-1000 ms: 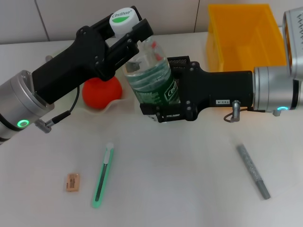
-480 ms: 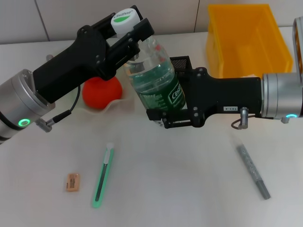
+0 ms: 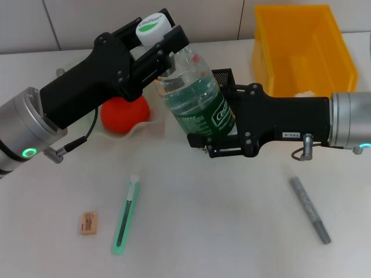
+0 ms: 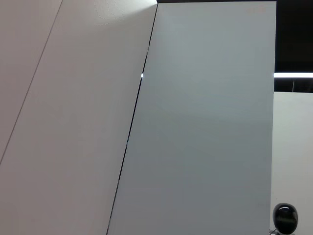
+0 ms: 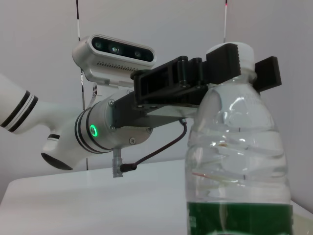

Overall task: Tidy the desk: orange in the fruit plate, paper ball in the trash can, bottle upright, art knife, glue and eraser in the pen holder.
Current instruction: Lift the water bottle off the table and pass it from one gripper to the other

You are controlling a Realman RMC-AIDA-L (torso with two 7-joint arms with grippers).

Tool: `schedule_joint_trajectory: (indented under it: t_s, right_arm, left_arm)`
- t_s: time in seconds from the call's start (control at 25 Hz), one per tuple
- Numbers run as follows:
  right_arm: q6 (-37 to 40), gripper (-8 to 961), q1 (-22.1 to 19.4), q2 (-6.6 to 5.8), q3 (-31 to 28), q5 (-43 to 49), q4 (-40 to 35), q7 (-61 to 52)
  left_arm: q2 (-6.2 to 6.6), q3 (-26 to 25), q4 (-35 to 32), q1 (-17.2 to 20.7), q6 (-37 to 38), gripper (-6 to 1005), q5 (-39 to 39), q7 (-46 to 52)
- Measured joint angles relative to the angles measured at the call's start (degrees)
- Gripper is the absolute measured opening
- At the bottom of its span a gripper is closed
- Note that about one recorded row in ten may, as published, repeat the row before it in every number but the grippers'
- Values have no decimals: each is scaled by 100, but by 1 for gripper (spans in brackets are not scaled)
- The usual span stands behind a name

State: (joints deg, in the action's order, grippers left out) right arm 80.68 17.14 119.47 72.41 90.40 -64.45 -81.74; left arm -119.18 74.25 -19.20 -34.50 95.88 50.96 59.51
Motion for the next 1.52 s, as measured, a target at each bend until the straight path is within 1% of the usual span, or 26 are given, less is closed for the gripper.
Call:
schedule_joint_trajectory:
  t_s: [0.36, 0.84, 1.36, 1.52]
  right_arm:
    - [44, 771, -107, -2, -7, -56, -18, 0]
    - [41, 771, -132, -3, 34, -66, 90, 35]
    - [-8, 770, 14, 0, 45, -44, 509, 144]
    - [-14, 771, 53, -2, 45, -20, 586, 159]
  left_arm:
    - [0, -32, -5, 14, 3, 440, 0, -56]
    - [0, -17, -4, -3, 5, 441, -36, -72]
    - [0, -32, -51, -22, 11, 442, -44, -72]
    - [0, 10, -85, -24, 113, 442, -186, -72]
